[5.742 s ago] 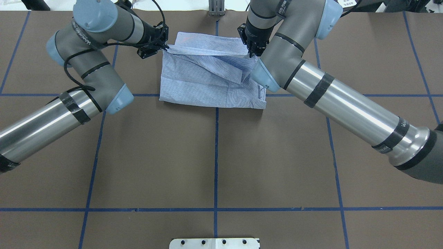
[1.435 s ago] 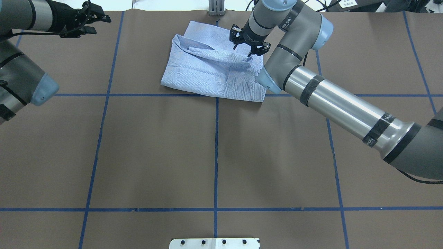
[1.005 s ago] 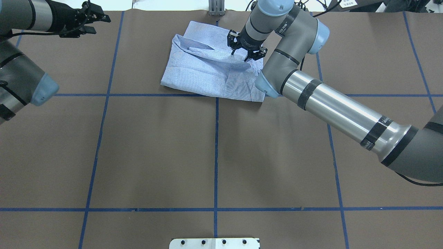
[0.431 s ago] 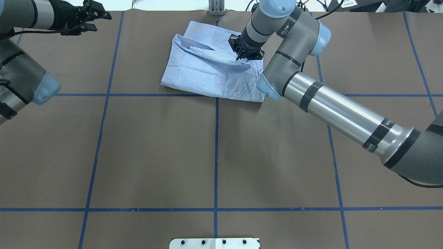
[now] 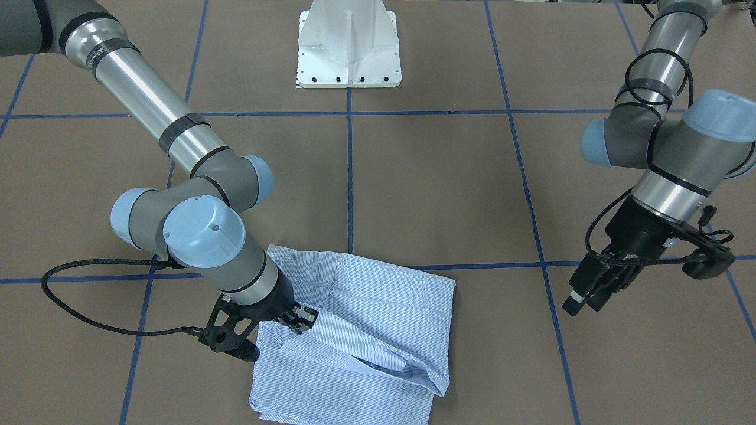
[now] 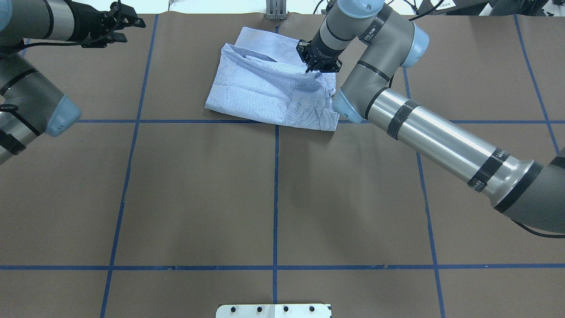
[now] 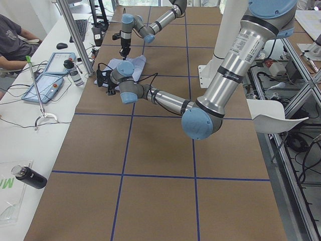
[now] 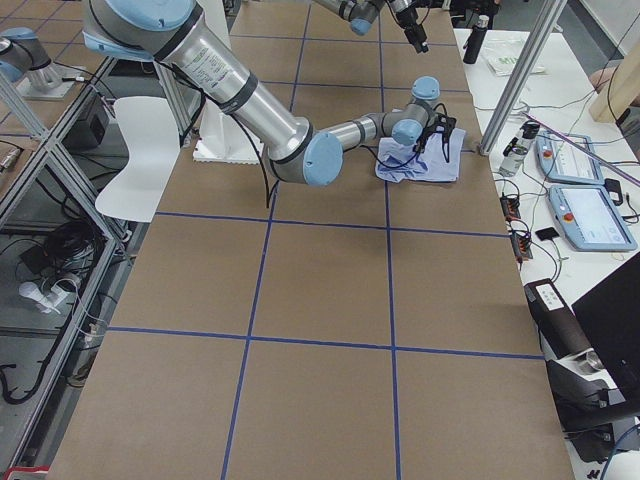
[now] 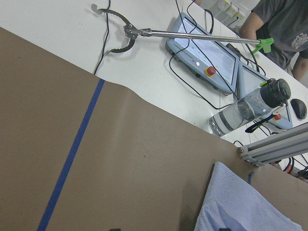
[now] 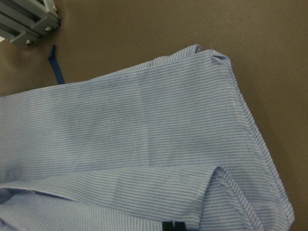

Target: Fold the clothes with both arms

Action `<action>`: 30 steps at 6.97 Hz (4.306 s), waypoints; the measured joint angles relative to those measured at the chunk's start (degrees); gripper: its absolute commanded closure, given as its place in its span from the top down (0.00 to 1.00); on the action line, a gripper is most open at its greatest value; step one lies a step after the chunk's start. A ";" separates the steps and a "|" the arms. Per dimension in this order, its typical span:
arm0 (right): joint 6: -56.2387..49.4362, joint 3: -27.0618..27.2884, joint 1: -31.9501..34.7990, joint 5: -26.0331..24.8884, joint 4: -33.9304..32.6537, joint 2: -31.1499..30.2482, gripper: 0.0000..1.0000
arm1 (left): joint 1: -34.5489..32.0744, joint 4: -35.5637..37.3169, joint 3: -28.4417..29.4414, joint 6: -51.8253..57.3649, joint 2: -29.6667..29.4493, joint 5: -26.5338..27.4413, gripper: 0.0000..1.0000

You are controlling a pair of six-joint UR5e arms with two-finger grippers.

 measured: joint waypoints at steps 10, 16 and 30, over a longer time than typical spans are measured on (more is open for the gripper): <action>-14.38 -14.49 1.45 -22.05 0.54 5.45 1.00 | 0.78 -1.25 0.94 0.14 1.47 0.36 0.74; -13.22 -6.04 3.30 -13.42 -0.40 3.16 0.01 | 0.81 -4.62 4.64 -0.13 1.55 0.14 0.73; -13.25 -14.72 7.17 -15.27 6.34 2.43 0.00 | 1.03 -6.32 6.12 2.00 1.98 -2.46 0.72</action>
